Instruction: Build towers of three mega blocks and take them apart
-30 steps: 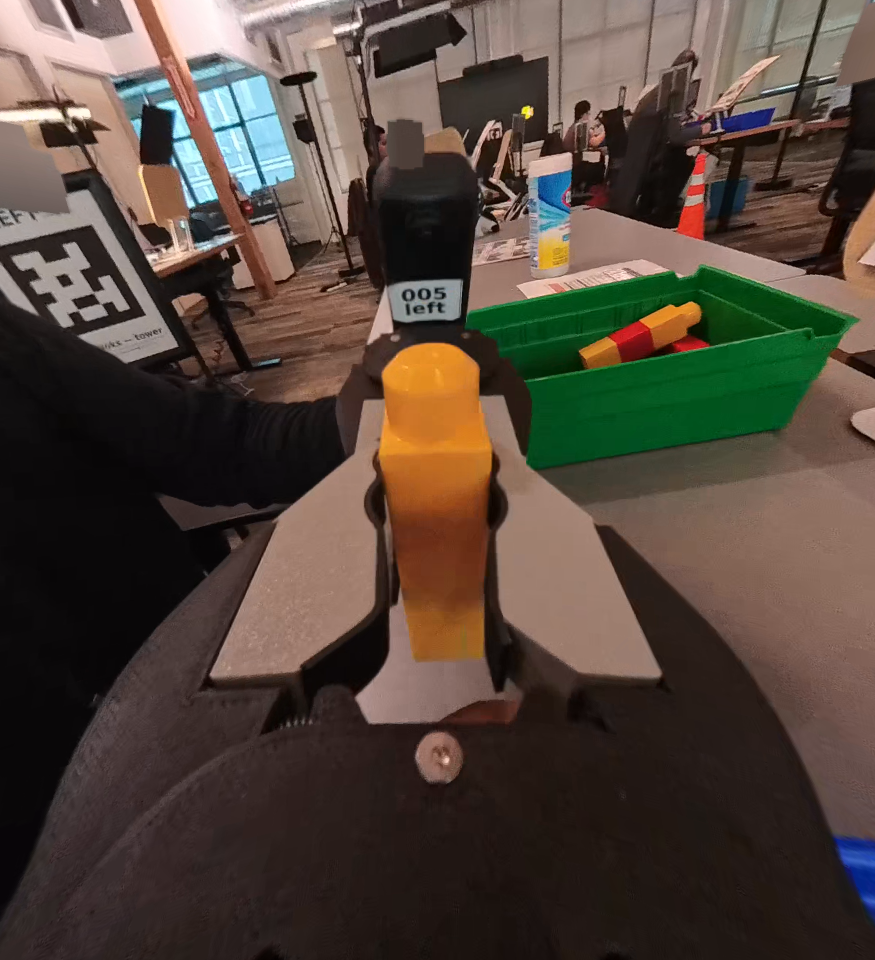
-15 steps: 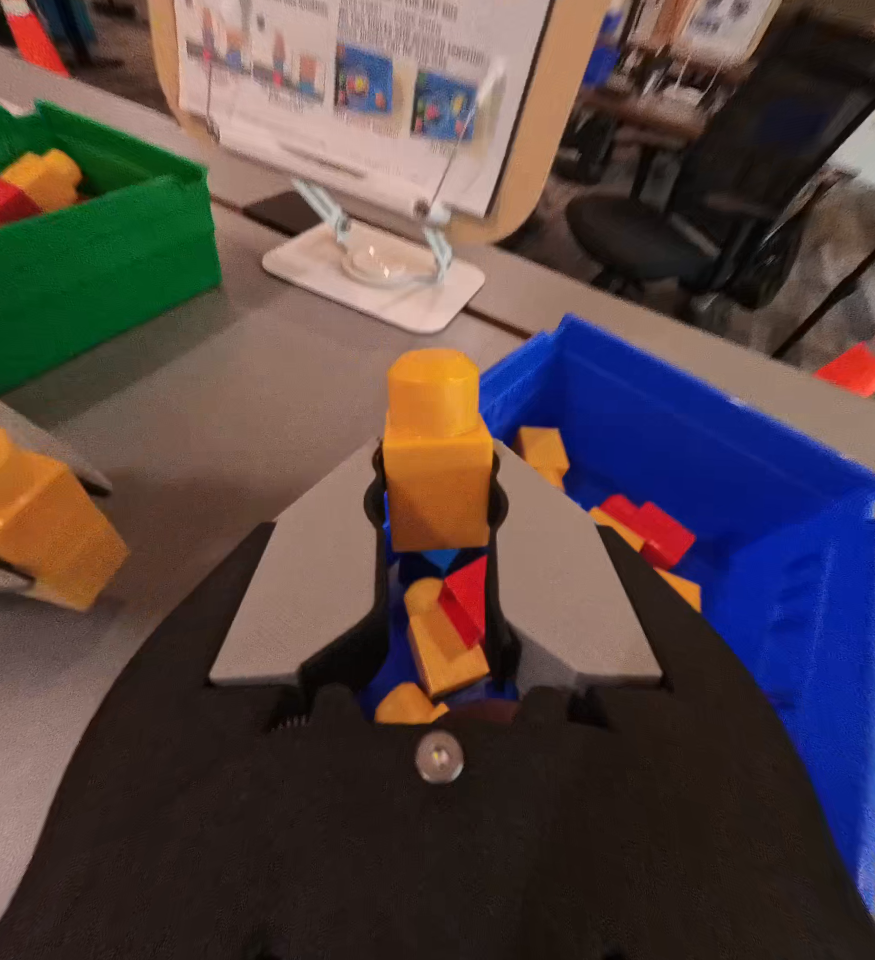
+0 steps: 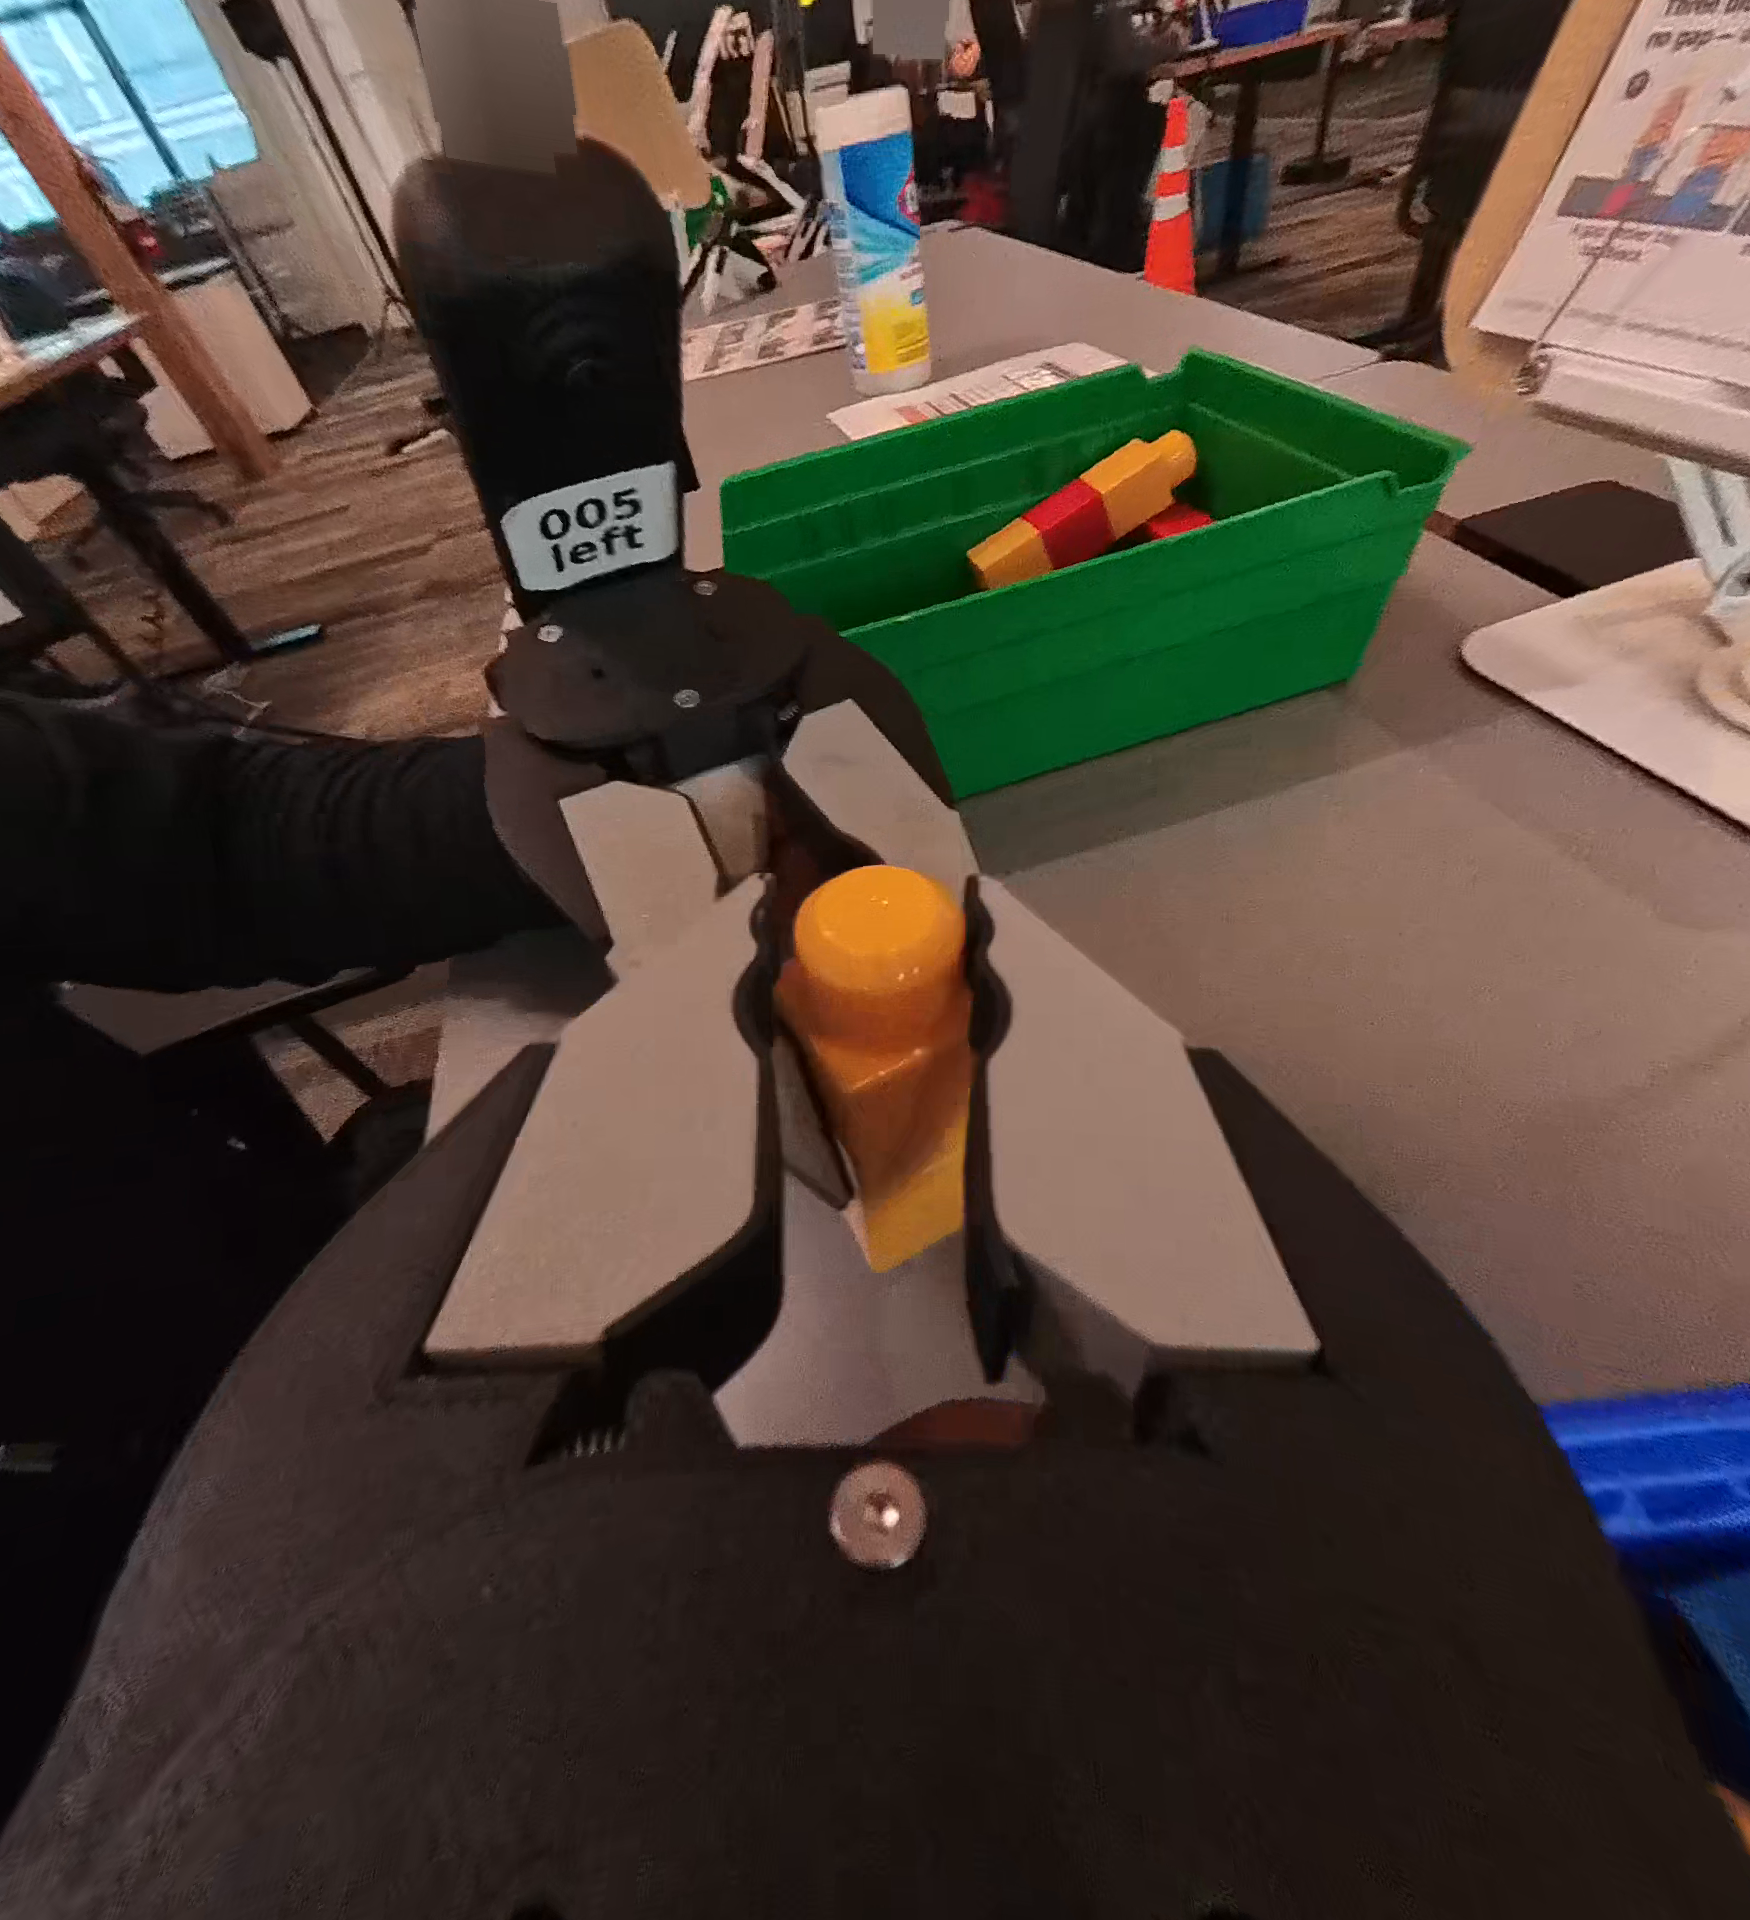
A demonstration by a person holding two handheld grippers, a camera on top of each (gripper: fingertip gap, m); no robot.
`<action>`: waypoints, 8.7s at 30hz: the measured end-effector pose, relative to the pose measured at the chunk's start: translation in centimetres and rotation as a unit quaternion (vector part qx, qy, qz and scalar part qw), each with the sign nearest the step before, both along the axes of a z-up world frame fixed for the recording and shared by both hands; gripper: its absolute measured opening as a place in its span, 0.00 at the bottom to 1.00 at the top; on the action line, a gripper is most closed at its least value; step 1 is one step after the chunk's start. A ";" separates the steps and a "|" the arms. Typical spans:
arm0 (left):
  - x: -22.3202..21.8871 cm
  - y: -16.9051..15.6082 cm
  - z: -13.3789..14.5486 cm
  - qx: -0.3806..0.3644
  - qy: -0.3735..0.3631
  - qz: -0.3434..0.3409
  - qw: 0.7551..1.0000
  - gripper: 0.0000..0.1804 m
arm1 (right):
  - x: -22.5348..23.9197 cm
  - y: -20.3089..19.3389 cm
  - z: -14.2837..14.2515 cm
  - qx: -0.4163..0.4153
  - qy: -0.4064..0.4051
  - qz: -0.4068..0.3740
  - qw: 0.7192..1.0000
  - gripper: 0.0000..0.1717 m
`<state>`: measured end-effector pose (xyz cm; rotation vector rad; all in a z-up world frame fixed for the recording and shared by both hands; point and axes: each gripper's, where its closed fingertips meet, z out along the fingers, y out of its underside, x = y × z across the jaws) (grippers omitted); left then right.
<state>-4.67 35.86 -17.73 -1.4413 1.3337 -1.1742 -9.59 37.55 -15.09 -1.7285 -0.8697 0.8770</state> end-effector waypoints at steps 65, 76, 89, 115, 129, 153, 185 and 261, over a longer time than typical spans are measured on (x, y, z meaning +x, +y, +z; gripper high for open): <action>-0.1 0.1 -1.0 -0.062 -0.017 -0.005 0.998 0.19 | 19.5 4.8 3.0 0.083 -0.041 -0.415 0.905 0.15; -4.5 4.4 2.1 -0.025 -0.022 0.118 0.992 0.28 | 21.2 4.8 0.1 0.057 -0.109 -0.436 0.892 0.25; -31.7 24.3 -2.1 0.174 0.388 0.454 0.783 0.36 | 19.9 5.3 0.3 0.045 -0.063 -0.404 0.912 0.27; -28.5 24.6 -4.8 -0.049 0.353 0.361 0.862 0.31 | 19.7 5.2 0.4 0.038 -0.048 -0.394 0.917 0.26; -22.8 21.9 -7.0 -0.165 0.255 0.283 0.910 0.30 | 19.9 5.2 0.2 0.036 -0.054 -0.394 0.917 0.26; -31.2 31.1 -8.5 -0.044 0.407 0.474 0.780 0.44 | 19.3 5.5 -0.6 0.027 -0.075 -0.386 0.919 0.26; -27.8 25.6 -3.6 -0.165 0.096 0.383 0.904 0.22 | 17.0 5.4 -0.7 0.025 -0.069 -0.343 0.936 0.26; -1.9 -2.5 2.1 -0.165 -0.037 -0.167 0.971 0.19 | -1.6 -1.0 2.0 -0.042 0.124 0.051 0.990 0.20</action>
